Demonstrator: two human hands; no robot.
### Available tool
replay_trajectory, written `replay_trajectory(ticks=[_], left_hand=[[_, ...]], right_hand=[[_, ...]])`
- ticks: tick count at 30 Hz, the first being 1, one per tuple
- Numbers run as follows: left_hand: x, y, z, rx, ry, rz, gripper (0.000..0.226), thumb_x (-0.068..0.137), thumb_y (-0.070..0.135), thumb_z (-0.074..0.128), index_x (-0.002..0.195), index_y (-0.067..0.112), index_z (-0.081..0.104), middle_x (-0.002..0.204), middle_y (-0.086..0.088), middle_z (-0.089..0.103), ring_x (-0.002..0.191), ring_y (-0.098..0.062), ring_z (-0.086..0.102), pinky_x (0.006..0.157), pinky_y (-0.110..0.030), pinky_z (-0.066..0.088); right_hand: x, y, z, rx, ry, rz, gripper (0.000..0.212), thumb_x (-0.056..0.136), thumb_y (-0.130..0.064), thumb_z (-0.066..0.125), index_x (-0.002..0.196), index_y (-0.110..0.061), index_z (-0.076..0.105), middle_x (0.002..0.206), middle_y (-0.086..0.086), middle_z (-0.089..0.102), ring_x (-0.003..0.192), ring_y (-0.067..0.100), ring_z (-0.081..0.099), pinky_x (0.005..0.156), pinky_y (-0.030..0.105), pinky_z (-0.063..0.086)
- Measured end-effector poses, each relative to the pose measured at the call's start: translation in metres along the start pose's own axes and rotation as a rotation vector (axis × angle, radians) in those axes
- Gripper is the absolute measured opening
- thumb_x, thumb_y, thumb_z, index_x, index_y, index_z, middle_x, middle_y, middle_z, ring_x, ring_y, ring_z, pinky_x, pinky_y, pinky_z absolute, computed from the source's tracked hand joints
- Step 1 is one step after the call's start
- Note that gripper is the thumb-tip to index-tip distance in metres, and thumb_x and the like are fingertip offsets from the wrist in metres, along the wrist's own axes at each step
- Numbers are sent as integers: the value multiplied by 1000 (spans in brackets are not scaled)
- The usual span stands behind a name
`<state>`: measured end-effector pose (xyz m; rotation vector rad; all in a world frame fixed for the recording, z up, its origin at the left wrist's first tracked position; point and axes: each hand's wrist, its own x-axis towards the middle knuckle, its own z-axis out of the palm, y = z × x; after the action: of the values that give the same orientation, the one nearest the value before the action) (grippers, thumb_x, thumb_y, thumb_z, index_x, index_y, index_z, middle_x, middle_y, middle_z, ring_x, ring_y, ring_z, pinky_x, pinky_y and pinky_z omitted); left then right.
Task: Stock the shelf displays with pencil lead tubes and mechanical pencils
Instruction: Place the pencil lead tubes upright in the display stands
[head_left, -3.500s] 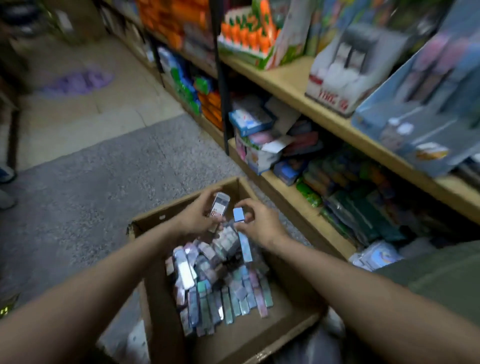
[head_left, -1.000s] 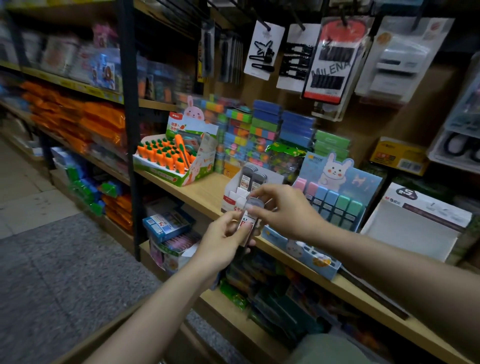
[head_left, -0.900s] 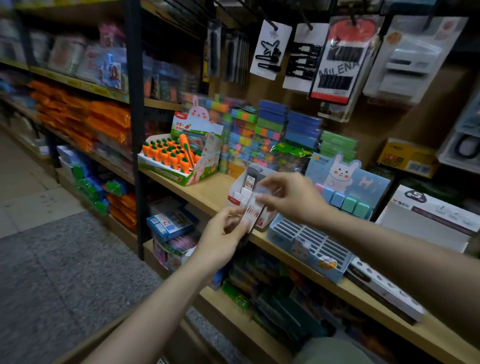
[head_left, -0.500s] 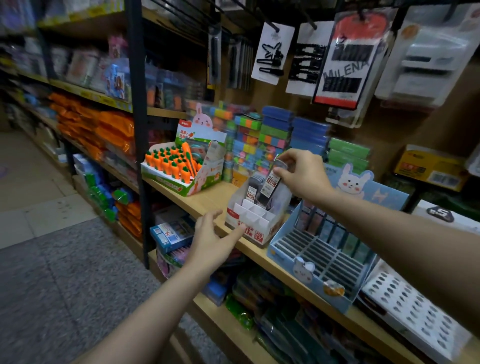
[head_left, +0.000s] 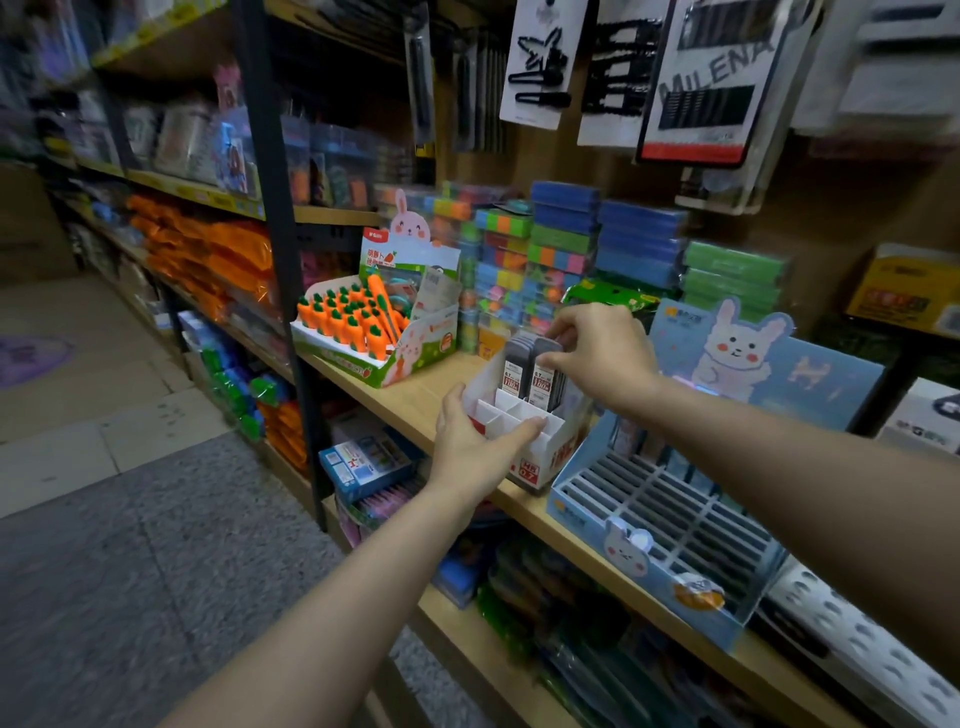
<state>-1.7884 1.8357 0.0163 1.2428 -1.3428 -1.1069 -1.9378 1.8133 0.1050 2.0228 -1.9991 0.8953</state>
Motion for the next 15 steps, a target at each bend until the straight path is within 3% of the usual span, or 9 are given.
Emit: replay_trajectory(ticks=[7,12,15], left_hand=[[1,-3,1,-46,-6,-2,104,61,47,82,147,32,24,142,1,46,126,-21,50,104,-46,45],[1,-4,0,-26,-1,-11,103,67,45,83,149,33,21,145,2,44,127,-20,48,105,-46,44],[-4,1,-2,3,-3,-6,106,69,47,82,152,32,17,151,2,37,133,-20,42,109,-44,40]], right_hand=[[2,4,-8,2,-110,-68,51,71,-34,86,115,-13,70,105,4,72,96,18,66,88,37,56],[1,3,-6,-38,-127,-89,31,83,-28,77,108,-12,74,104,9,73,98,24,67,89,41,56],[-3,-2,-7,-105,-153,-106,31,87,-30,72,110,-9,73,108,12,69,97,28,65,87,44,55]])
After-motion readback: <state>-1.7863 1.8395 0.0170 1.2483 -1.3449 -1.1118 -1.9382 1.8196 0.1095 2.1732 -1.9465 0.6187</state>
